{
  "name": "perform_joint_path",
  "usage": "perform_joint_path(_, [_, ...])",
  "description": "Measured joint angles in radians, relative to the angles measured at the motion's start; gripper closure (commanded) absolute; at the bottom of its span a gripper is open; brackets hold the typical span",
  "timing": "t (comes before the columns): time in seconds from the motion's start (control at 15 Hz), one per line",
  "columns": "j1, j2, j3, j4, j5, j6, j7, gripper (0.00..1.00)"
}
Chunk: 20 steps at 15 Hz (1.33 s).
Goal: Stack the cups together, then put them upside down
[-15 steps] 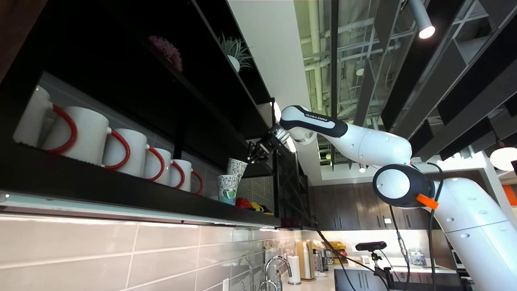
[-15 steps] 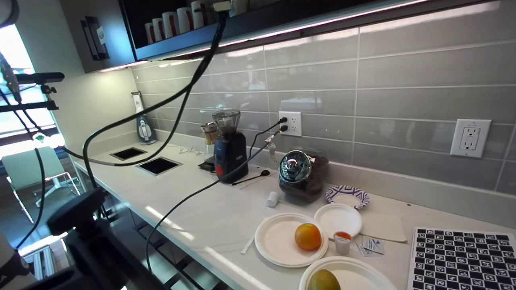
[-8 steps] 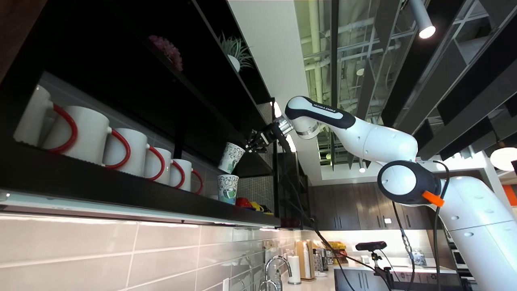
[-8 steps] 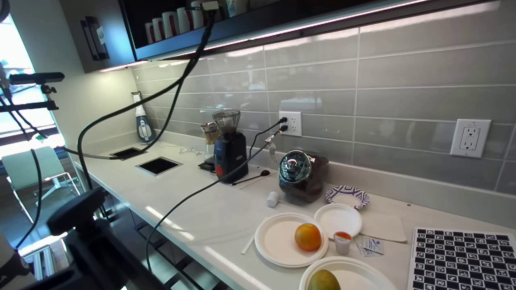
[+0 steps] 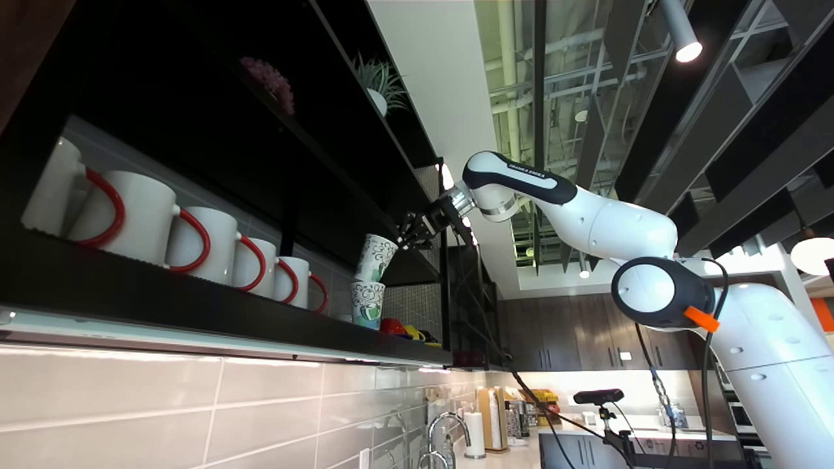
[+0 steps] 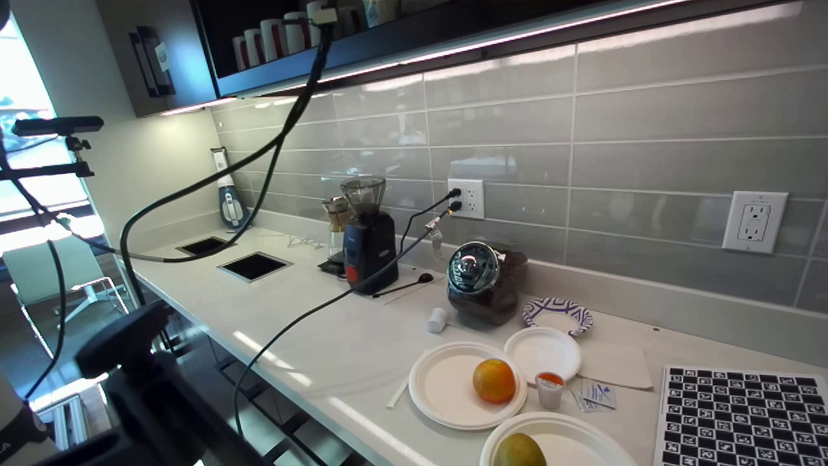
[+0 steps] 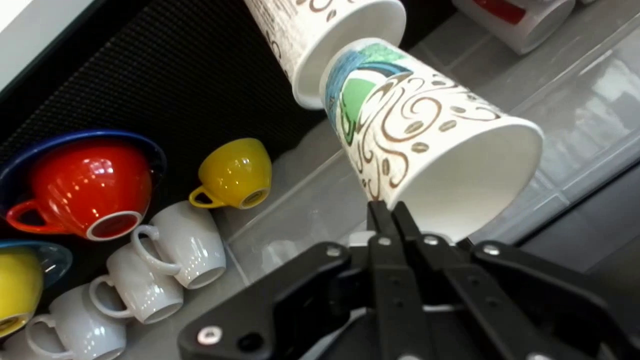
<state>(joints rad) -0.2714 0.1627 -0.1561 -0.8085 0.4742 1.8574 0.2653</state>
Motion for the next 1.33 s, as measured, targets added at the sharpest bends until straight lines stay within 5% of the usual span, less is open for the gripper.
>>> perform_joint_path(0.4, [0.000, 0.010, 0.000, 0.000, -0.009, -0.113, -0.001, 0.97])
perform_joint_path(0.47, [0.000, 0.013, 0.000, 0.000, -0.011, -0.121, -0.001, 0.71])
perform_joint_path(0.67, [0.001, 0.024, -0.001, 0.001, -0.028, -0.131, -0.001, 0.60])
perform_joint_path(1.2, [0.000, 0.037, -0.001, 0.002, -0.037, -0.065, -0.030, 0.04])
perform_joint_path(1.33, [-0.003, 0.026, -0.002, -0.003, -0.037, -0.064, -0.097, 0.00])
